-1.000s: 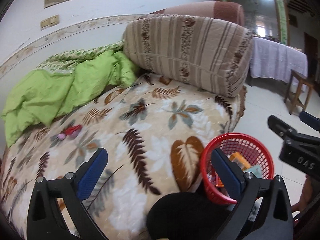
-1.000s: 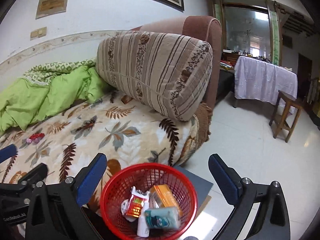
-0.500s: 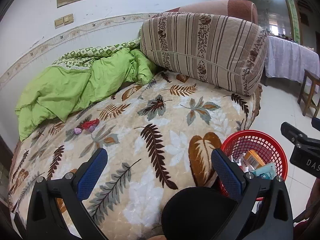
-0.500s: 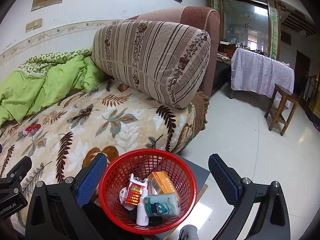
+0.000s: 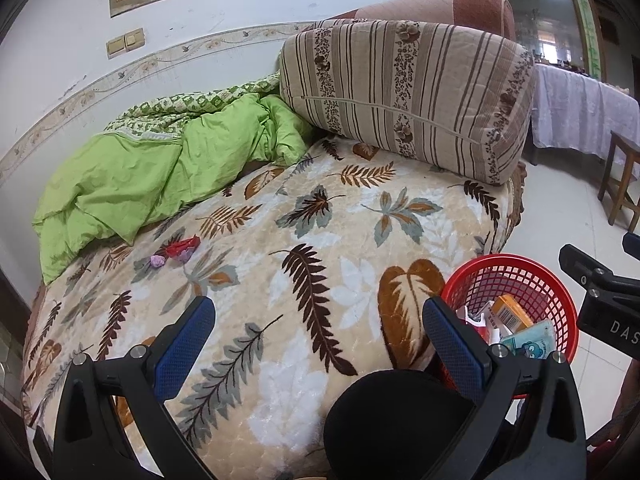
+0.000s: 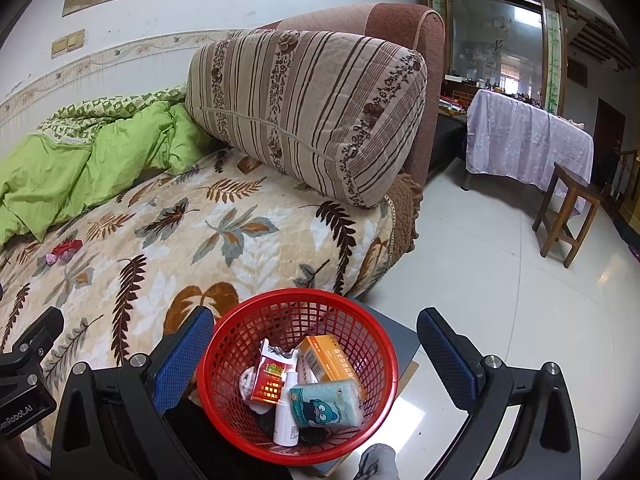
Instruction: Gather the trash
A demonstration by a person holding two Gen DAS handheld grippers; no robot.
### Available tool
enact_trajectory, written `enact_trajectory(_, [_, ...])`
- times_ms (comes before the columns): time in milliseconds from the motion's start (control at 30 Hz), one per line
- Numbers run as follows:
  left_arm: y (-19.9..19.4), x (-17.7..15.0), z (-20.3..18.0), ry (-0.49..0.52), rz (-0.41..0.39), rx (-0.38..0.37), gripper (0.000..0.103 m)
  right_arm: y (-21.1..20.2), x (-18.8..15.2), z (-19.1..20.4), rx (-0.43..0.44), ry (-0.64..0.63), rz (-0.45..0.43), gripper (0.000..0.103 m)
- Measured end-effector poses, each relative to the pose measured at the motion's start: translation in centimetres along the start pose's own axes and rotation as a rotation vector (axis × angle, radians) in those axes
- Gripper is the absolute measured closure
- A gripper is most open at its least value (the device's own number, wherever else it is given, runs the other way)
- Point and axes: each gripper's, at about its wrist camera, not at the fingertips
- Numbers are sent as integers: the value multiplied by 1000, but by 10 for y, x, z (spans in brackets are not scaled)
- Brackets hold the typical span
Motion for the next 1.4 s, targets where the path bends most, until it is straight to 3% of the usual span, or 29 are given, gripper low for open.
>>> enact_trajectory(1400, [2,-3,-2,-4,14,-25,0,6,-2,0,7,-3,31,1])
Point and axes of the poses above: each gripper's, at about its wrist camera, not at the fingertips, and y roughly the way its jaws point, z to its left, x to its top, and after that the axes turned 2 degrees about z, right-handed
